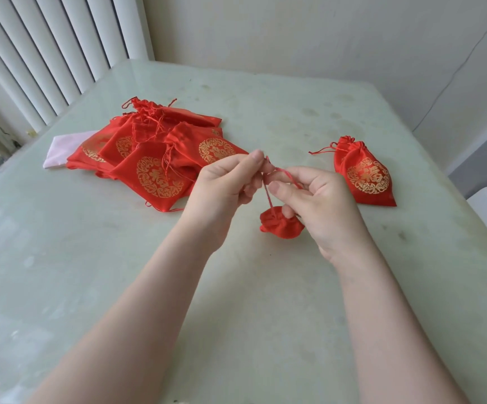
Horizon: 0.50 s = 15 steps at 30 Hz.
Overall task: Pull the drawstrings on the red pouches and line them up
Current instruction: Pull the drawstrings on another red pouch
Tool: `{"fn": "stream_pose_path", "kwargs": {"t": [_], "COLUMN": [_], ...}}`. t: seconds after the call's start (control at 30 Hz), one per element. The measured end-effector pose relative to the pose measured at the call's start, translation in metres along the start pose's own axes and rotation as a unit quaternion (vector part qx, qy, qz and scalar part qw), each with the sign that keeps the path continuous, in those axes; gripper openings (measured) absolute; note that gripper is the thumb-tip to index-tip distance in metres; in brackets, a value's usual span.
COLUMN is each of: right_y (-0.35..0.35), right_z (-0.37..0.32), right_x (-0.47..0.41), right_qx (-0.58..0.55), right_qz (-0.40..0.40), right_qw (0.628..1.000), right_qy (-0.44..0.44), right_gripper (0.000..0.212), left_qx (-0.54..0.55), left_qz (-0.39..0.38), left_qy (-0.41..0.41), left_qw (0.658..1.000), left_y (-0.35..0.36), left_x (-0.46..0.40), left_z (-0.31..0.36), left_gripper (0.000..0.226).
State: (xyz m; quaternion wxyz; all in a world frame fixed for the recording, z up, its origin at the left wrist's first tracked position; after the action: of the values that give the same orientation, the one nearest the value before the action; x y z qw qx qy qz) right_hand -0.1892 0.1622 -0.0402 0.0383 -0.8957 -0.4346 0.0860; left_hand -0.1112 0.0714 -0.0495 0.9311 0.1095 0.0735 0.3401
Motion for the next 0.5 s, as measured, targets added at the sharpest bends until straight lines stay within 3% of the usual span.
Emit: {"fn": "stream_pose_path", "kwargs": {"t": [0.17, 0.27, 0.37, 0.5], "right_y": [-0.008, -0.010, -0.016, -0.011], "right_z": [-0.001, -0.001, 0.004, 0.008], "right_x": [0.001, 0.002, 0.002, 0.000], "right_qx": [0.013, -0.092, -0.172, -0.164], "right_qz": [0.032, 0.053, 0.094, 0.093], "right_qw": [0.999, 0.994, 0.980, 0.982], "right_qy": [0.012, 0.021, 0.030, 0.031], "right_gripper": [0.012, 0.015, 0.019, 0.022], "left_qx": [-0.005, 0.021, -0.101, -0.223], "left_qz": [-0.025, -0.052, -0.058, -0.074], "left_qy": [0.021, -0.015, -0.012, 0.033], "left_qw": [0.999, 0.998, 0.993, 0.971], "left_y": [0.008, 0.018, 0.019, 0.025], "left_x": [0.003, 0.006, 0.007, 0.010], "left_z": [0.001, -0.007, -0.011, -0.009], "left_gripper": [0.025, 0.020, 0.011, 0.014]}}
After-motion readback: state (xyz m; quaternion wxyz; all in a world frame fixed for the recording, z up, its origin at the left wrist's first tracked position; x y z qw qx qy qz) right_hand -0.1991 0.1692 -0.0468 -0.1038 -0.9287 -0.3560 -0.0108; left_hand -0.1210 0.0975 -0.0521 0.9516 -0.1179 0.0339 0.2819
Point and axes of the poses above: each hand's wrist, its own x-axis away from the middle knuckle, its own y-axis out of the palm, z = x × y, the point moved 9 cm from there along -x, towards the middle knuckle, and after that the axes turned 1 degree about -z, right-handed, at the moved point
